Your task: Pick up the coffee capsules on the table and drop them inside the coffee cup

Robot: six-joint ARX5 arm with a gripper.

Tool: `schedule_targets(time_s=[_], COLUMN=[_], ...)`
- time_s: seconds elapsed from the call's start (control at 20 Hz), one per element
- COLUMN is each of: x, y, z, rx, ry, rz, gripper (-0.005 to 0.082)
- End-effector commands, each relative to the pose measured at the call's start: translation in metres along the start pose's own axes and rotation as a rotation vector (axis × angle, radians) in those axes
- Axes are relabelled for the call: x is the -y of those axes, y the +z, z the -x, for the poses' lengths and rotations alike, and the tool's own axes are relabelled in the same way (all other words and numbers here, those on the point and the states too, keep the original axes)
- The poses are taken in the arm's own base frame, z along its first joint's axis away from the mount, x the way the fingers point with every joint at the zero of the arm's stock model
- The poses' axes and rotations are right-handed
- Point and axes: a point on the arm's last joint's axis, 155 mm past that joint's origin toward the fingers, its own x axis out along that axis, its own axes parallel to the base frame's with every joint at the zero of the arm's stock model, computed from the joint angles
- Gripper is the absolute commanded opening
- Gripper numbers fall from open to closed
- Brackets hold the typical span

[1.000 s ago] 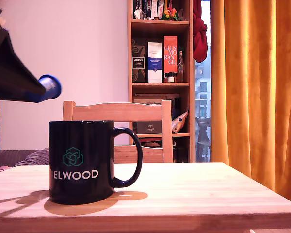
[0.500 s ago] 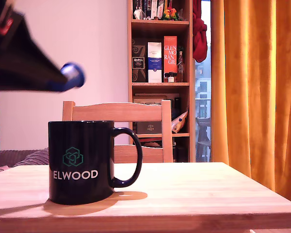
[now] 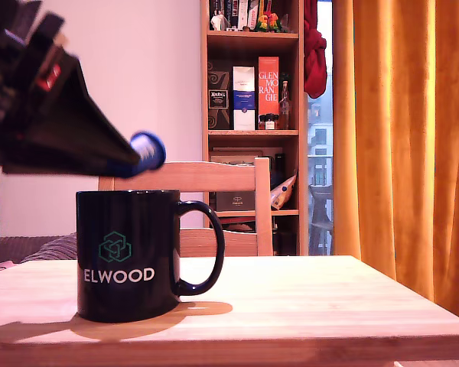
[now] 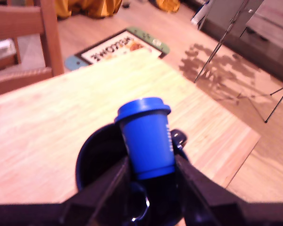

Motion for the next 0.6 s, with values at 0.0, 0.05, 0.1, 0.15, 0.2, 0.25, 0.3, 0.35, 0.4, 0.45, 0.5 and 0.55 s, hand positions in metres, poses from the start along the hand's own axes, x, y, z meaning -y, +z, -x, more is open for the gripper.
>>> schedule_targets(time_s=[0.0, 0.05, 0.1, 0.15, 0.2, 0.25, 0.3, 0.35, 0.4, 0.45, 0.5, 0.55], x=[-0.0006, -0.0005, -0.0005, -0.0006, -0.0005, -0.0006, -0.0004, -0.0005, -0.0006, -0.0008, -0.0011, -0.0014], y=[-0.0070, -0.0069, -0.0074, -0.0075, -0.0075, -0.0077, -0.0076, -0.0076, -0.0084, -0.0095, -0.0111, -0.0129], z=[-0.0011, -0.0011, -0.0011, -0.0011, -0.0011, -0.0011, -0.0011, -0.0011, -0.0010, -0.0010, -0.0010, -0.0009], rx=[-0.010, -0.010, -0.012, -0.013, -0.013, -0.013, -0.013, -0.013, -0.016, -0.020, -0.027, -0.034], ry=[-0.001, -0.001, -0.001, -0.001, -0.001, -0.001, -0.002, -0.002, -0.001, 0.000, 0.001, 0.002], rz=[0.004, 0.004, 0.004, 0.005, 0.005, 0.005, 0.005, 0.005, 0.006, 0.008, 0.011, 0.013], gripper=[0.0253, 0.0253, 0.0253, 0.0253, 0.0253, 0.0253, 0.0253, 0.0253, 0.0253, 0.0253, 0.0253, 0.0253])
